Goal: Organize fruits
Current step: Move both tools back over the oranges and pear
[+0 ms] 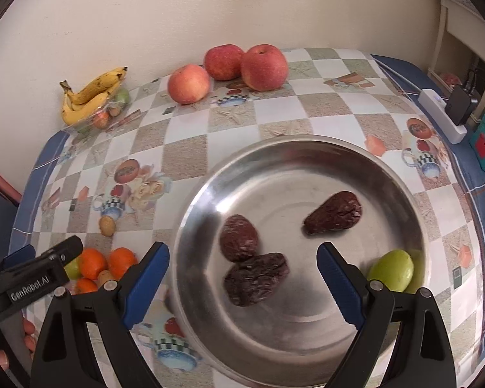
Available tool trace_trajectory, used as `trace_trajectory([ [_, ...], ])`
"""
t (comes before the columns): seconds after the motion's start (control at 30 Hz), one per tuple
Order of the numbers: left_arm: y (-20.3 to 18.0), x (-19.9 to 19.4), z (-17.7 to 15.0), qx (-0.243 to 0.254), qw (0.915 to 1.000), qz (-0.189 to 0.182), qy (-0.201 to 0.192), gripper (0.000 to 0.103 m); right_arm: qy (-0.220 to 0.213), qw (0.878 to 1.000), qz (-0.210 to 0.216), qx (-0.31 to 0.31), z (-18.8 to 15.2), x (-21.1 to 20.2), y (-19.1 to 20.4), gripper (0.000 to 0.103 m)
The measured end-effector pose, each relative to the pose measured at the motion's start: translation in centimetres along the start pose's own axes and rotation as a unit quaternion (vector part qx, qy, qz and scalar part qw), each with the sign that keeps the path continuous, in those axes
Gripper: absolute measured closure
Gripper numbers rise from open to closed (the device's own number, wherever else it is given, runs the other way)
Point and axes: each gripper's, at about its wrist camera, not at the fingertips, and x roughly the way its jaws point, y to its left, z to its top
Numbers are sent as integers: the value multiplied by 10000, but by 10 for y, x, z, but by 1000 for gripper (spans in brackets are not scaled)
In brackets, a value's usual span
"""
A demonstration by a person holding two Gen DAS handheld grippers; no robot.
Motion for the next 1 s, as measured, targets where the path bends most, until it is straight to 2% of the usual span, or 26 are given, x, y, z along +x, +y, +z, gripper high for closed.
trace_trajectory([
  [0.17, 42, -5, 6, -623, 9980, -80, -103, 0, -20, 9993, 335, -176, 1, -3, 28, 10],
  [0.3, 73, -6, 6, -1180, 9926, -252, -171, 0, -27, 9976, 516, -459, 2, -3, 56, 10],
  [0.37, 81, -5, 6, -1250, 9916, -284, -148, 0, -11, 9963, 634, -577, 1, -1, 70, 10],
  [0.47, 91, -3, 5, -1408, 9885, -541, -97, 0, 54, 9942, 790, -722, -2, 4, 88, 13],
  [0.5, 92, -1, 4, -1440, 9877, -615, -55, 0, 79, 9935, 827, -777, -3, 6, 92, 14],
  [0.57, 89, 4, 4, -1403, 9877, -695, 34, 1, 114, 9922, 836, -917, -5, 11, 101, 28],
  [0.7, 76, 18, 0, -1336, 9873, -816, 259, 3, 249, 9915, 778, -1013, -10, 27, 106, 34],
  [0.77, 71, 27, -3, -1271, 9872, -858, 448, 11, 385, 9914, 764, -995, -12, 38, 105, 48],
  [0.8, 68, 31, -4, -1256, 9869, -859, 529, 15, 450, 9913, 762, -979, -13, 42, 104, 50],
  [0.93, 65, 43, -10, -1347, 9827, -1020, 759, 20, 640, 9907, 786, -910, -17, 57, 102, 51],
  [1.0, 65, 46, -11, -1398, 9813, -1048, 808, 28, 674, 9903, 792, -920, -18, 61, 103, 52],
])
